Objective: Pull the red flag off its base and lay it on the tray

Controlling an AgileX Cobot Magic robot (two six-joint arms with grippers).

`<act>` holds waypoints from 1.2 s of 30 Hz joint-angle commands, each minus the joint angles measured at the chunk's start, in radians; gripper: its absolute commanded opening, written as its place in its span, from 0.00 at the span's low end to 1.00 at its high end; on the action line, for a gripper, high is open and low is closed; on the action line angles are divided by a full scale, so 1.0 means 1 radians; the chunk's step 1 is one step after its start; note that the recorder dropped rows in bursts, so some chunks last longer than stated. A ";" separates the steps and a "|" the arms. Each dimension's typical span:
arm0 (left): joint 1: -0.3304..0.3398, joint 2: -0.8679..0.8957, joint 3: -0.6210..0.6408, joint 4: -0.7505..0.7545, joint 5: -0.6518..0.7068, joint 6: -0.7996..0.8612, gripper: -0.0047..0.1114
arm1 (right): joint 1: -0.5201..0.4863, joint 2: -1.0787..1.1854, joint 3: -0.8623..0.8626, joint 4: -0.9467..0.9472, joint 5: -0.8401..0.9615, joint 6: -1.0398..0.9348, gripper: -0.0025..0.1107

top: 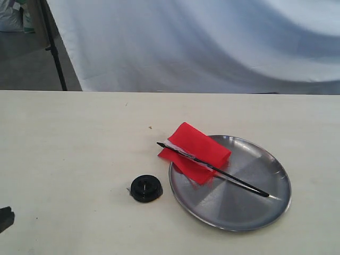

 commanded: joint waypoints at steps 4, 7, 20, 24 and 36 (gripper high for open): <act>0.212 -0.215 0.005 -0.002 0.064 -0.087 0.04 | -0.003 -0.004 -0.003 0.001 -0.005 -0.003 0.02; 0.362 -0.255 0.005 -0.004 0.191 -0.179 0.04 | -0.003 -0.004 -0.003 0.001 -0.005 -0.003 0.02; 0.658 -0.279 0.064 -0.078 0.191 -0.222 0.04 | -0.003 -0.004 -0.003 0.001 -0.007 -0.003 0.02; 0.749 -0.279 0.066 -0.078 0.191 -0.222 0.04 | -0.003 -0.004 -0.003 0.001 -0.007 -0.003 0.02; 0.862 -0.279 0.066 -0.050 0.191 -0.192 0.04 | -0.003 -0.004 -0.003 0.001 -0.007 -0.003 0.02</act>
